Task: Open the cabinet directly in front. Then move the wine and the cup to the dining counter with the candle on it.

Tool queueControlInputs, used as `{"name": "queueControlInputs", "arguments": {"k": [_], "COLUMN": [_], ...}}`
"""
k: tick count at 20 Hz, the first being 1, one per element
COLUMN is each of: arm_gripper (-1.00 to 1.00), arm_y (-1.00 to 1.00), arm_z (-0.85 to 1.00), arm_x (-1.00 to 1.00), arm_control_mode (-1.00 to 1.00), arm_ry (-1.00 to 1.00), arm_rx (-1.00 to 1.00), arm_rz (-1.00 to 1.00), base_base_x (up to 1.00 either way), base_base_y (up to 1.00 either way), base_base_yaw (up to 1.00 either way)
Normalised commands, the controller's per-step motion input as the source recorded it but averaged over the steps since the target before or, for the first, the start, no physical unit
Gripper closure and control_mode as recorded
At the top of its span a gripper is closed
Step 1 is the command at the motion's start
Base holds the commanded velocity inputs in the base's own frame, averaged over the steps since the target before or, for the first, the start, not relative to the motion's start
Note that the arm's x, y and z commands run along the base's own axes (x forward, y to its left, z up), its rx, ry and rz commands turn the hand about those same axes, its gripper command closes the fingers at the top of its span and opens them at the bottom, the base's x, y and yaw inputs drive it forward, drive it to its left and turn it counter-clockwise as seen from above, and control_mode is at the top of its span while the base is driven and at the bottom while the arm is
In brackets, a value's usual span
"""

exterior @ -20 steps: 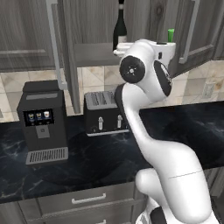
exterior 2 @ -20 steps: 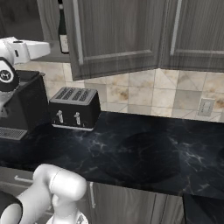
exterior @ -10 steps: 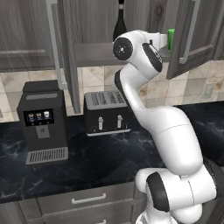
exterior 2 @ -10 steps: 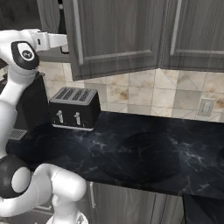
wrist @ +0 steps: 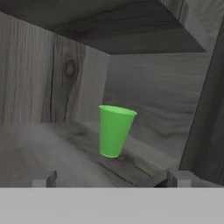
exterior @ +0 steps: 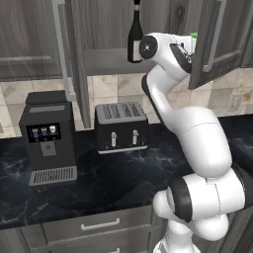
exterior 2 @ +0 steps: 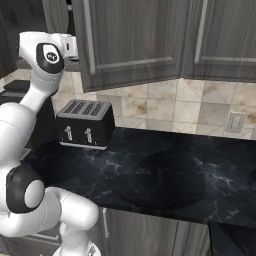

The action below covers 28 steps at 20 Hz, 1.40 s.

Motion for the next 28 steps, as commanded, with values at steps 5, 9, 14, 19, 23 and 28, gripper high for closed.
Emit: {"name": "queueControlInputs", "arguments": {"k": [5, 9, 14, 19, 23, 28], "arm_gripper": [-1.00, -1.00, -1.00, -1.00, -1.00, -1.00], "arm_y": [-0.95, -0.68, -0.73, -1.00, -1.00, -0.69], "arm_z": [0.00, 0.00, -0.16, -0.12, 0.00, 0.00], "arm_x": [-0.88, -0.86, -0.52, -0.49, -0.52, -0.37], "arm_control_mode": [-1.00, -1.00, -1.00, -1.00, -1.00, -1.00], "arm_ry": [0.16, 0.15, 0.07, -0.18, -0.32, -0.20], "arm_rx": [0.08, 0.04, 0.00, -0.07, -0.05, 0.01], "arm_rz": [-0.43, -0.57, -0.63, -0.22, 0.00, 0.04], "base_base_x": [0.00, 0.00, 0.00, 0.00, 0.00, 0.00], "base_base_y": [0.00, 0.00, 0.00, 0.00, 0.00, 0.00], "base_base_yaw": [0.00, 0.00, 0.00, 0.00, 0.00, 0.00]}}
